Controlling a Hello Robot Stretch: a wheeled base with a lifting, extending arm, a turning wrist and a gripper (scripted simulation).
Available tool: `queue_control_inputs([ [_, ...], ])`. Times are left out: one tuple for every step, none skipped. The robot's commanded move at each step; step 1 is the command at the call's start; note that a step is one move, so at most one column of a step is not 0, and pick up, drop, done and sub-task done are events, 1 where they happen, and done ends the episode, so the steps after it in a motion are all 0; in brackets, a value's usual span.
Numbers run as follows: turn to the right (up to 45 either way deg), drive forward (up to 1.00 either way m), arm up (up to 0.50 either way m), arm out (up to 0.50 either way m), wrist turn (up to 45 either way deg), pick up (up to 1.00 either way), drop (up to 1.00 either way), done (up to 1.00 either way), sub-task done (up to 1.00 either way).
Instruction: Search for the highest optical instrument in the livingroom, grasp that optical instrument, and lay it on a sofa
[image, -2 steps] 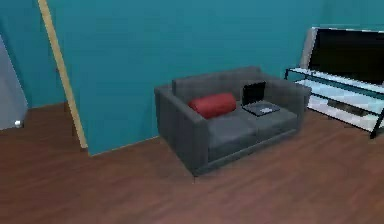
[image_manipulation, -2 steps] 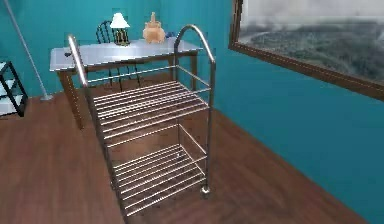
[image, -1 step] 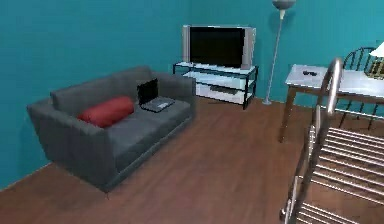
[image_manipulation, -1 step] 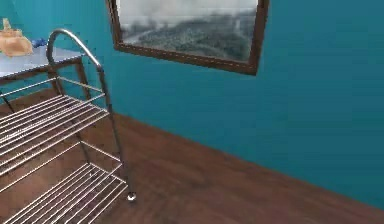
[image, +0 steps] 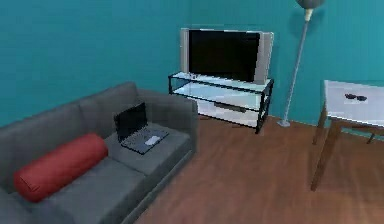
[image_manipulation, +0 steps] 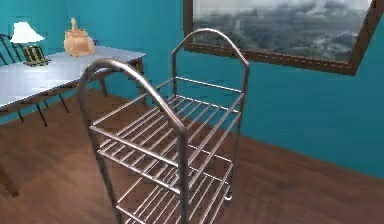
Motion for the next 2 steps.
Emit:
queue_control_inputs([
  [12.0,0.00,0.00,0.00,0.0,0.00,0.00,0.00,0.00],
  [0.0,1.00,0.00,0.00,0.0,0.00,0.00,0.00,0.00],
])
